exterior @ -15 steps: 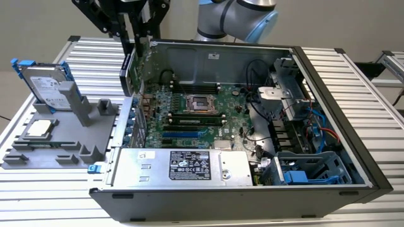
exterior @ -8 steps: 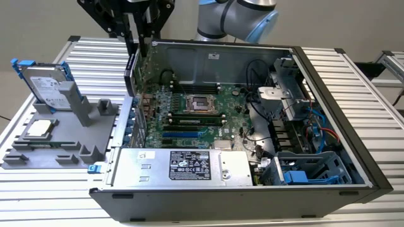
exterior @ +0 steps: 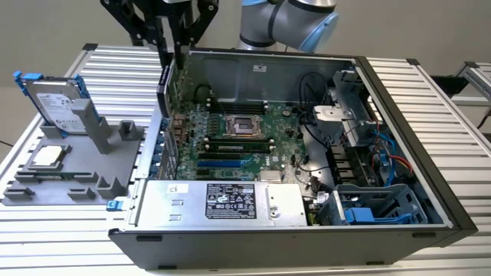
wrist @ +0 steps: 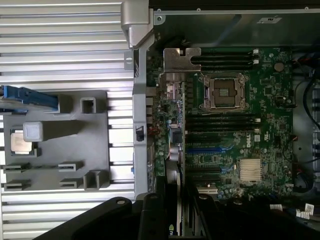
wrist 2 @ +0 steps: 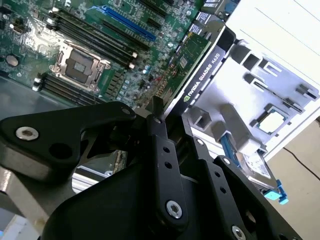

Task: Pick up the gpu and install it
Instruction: 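Pick up the gpu and move the gpu toward the slot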

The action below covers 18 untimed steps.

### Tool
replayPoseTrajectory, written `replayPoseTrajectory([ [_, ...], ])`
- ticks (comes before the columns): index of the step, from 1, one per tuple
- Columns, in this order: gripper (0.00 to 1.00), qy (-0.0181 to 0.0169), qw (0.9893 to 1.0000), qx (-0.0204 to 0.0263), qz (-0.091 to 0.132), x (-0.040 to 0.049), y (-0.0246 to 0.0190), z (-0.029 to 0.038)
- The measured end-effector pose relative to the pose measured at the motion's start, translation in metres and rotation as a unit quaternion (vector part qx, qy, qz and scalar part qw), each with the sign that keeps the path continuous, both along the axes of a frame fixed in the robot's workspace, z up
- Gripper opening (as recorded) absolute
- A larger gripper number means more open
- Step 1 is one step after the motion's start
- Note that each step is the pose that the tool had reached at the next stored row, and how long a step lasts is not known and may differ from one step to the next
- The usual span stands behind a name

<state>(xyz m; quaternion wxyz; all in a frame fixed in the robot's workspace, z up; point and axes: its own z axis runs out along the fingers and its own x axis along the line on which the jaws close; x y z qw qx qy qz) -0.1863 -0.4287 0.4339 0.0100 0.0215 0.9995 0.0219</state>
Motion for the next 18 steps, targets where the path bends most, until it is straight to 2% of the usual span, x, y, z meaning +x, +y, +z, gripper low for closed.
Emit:
replayPoseTrajectory([
  [18,0.0,0.0,1.0,-0.0004,0.0,0.0157,0.0,0.0],
])
